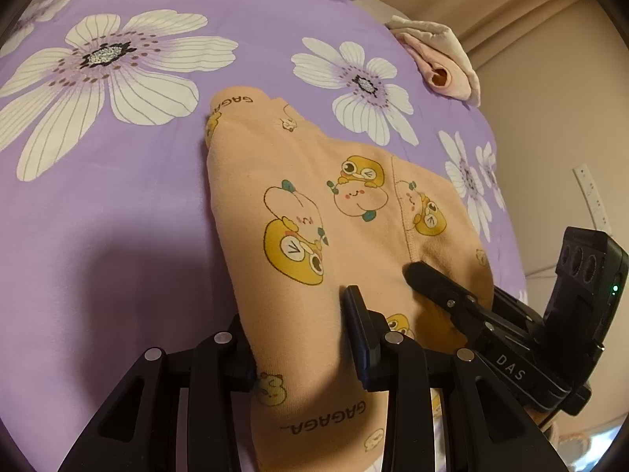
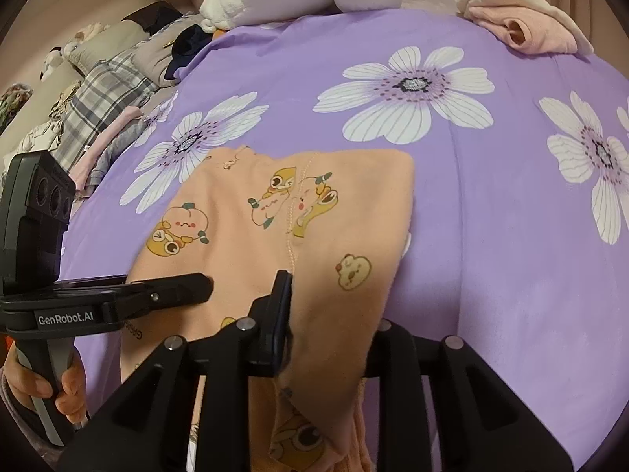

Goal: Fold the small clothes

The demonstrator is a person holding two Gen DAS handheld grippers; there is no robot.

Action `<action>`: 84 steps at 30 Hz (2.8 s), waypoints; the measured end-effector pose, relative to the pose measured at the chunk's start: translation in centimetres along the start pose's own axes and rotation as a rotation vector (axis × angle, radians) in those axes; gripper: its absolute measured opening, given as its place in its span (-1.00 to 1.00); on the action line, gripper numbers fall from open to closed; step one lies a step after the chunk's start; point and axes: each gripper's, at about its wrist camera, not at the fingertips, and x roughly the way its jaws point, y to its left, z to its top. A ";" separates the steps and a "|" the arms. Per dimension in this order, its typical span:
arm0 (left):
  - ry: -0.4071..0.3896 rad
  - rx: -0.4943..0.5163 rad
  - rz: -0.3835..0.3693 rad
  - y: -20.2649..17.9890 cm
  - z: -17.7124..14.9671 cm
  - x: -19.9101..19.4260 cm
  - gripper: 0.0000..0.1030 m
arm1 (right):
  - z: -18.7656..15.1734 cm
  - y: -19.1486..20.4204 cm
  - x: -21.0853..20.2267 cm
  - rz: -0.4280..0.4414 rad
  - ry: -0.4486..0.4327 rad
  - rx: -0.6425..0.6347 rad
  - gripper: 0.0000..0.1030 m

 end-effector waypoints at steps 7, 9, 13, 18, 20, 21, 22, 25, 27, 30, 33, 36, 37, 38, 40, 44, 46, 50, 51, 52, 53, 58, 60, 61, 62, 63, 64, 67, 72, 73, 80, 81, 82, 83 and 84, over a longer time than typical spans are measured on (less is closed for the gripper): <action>-0.002 -0.004 0.025 0.1 -0.2 -0.5 -0.31 | -0.2 -0.5 -0.3 0.002 -0.002 0.019 -0.41; -0.003 -0.001 0.035 0.1 -0.3 -0.8 -0.29 | -0.2 -0.7 -0.5 0.003 -0.005 0.026 -0.41; -0.010 0.013 0.077 0.1 -0.6 -1.3 -0.20 | -0.3 -1.1 -0.9 -0.006 -0.014 0.040 -0.39; -0.021 0.031 0.107 0.0 -0.9 -2.0 -0.20 | -0.5 -2.3 -1.7 -0.016 -0.029 0.077 -0.39; -0.027 0.042 0.122 -0.1 -1.1 -2.3 -0.20 | -0.6 -2.7 -2.0 -0.019 -0.036 0.086 -0.39; -0.030 0.047 0.129 -0.1 -1.2 -2.4 -0.20 | -0.6 -2.8 -2.1 -0.020 -0.039 0.091 -0.39; -0.033 0.051 0.134 -0.2 -1.3 -2.5 -0.20 | -0.7 -3.0 -2.2 -0.022 -0.041 0.095 -0.39; -0.037 0.057 0.147 -0.2 -1.6 -2.7 -0.20 | -0.9 -3.3 -2.4 -0.032 -0.044 0.100 -0.39; -0.039 0.056 0.153 -0.1 -1.9 -2.9 -0.20 | -1.0 -3.5 -2.4 -0.037 -0.043 0.102 -0.39; -0.043 0.057 0.168 0.2 -2.2 -3.2 -0.12 | -1.3 -4.0 -2.4 -0.049 -0.039 0.110 -0.38; -0.050 0.062 0.183 0.4 -2.6 -3.6 -0.08 | -1.5 -4.6 -2.6 -0.069 -0.039 0.120 -0.38; -0.060 0.074 0.204 0.2 -2.8 -4.2 -0.08 | -1.8 -5.0 -3.1 -0.096 -0.047 0.120 -0.38; -0.064 0.082 0.214 0.1 -2.9 -4.4 -0.08 | -1.8 -5.0 -3.3 -0.104 -0.049 0.117 -0.38; -0.070 0.092 0.227 -0.1 -2.9 -4.6 -0.08 | -1.9 -5.0 -3.6 -0.121 -0.057 0.107 -0.38; -0.084 0.116 0.252 -0.5 -3.0 -5.1 -0.08 | -2.0 -4.9 -4.1 -0.160 -0.070 0.086 -0.38; -0.116 0.149 0.288 -1.2 -2.6 -5.9 -0.08 | -2.2 -4.8 -5.4 -0.225 -0.102 0.047 -0.38; -0.130 0.148 0.272 -1.4 -2.2 -6.1 -0.08 | -2.3 -4.6 -6.0 -0.228 -0.115 0.036 -0.38; -0.165 0.182 0.238 -3.1 -2.4 -6.4 -0.08 | -2.8 -3.2 -7.2 -0.186 -0.138 -0.001 -0.38; -0.170 0.200 0.234 -3.7 -2.6 -6.3 -0.08 | -3.0 -2.8 -7.4 -0.161 -0.137 -0.007 -0.38; -0.172 0.215 0.233 -4.1 -2.8 -6.2 -0.08 | -3.3 -2.3 -7.6 -0.119 -0.132 -0.014 -0.39; -0.171 0.231 0.228 -4.6 -3.1 -6.0 -0.08 | -3.6 -1.7 -7.6 -0.092 -0.128 -0.024 -0.42; -0.172 0.315 0.228 -6.4 -5.4 -5.2 -0.08 | -5.4 0.7 -7.1 -0.005 -0.085 -0.078 -0.52; -0.154 0.329 0.235 -6.4 -6.1 -4.4 -0.08 | -5.8 1.2 -6.4 0.002 -0.064 -0.096 -0.57; -0.130 0.327 0.235 -6.1 -6.3 -3.8 -0.08 | -6.0 1.4 -6.1 0.001 -0.053 -0.104 -0.60; -0.111 0.323 0.241 -5.8 -6.6 -3.3 -0.08 | -6.2 1.4 -5.6 -0.004 -0.039 -0.106 -0.61; -0.097 0.324 0.252 -5.6 -6.9 -2.8 -0.08 | -6.4 1.4 -5.0 -0.008 -0.023 -0.105 -0.61; -0.081 0.329 0.263 -5.3 -7.1 -2.3 -0.08 | -6.5 1.3 -4.6 -0.013 -0.010 -0.102 -0.62; -0.077 0.340 0.263 -5.1 -7.8 -2.3 -0.08 | -7.1 1.0 -3.6 -0.033 0.021 -0.093 -0.69; -0.078 0.332 0.258 -4.9 -8.2 -3.2 -0.08 | -7.3 1.1 -3.9 -0.038 0.024 -0.099 -0.69; -0.082 0.326 0.263 -4.7 -8.3 -3.4 -0.08 | -7.4 1.1 -4.1 -0.040 0.024 -0.099 -0.69; -0.061 0.245 0.274 -2.4 -8.8 -4.0 -0.08 | -7.9 0.1 -4.3 -0.022 0.040 -0.064 -0.69; -0.068 0.233 0.273 -2.2 -8.9 -4.4 -0.08 | -7.9 0.0 -4.5 -0.021 0.040 -0.059 -0.69; -0.074 0.229 0.278 -2.2 -8.9 -4.8 -0.08 | -7.9 0.0 -4.7 -0.024 0.037 -0.058 -0.68; -0.081 0.227 0.286 -2.2 -8.8 -5.2 -0.08 | -7.9 -0.1 -5.1 -0.026 0.035 -0.054 -0.62; -0.092 0.223 0.296 -2.4 -8.7 -5.7 -0.08 | -7.8 -0.2 -5.5 -0.027 0.033 -0.047 -0.62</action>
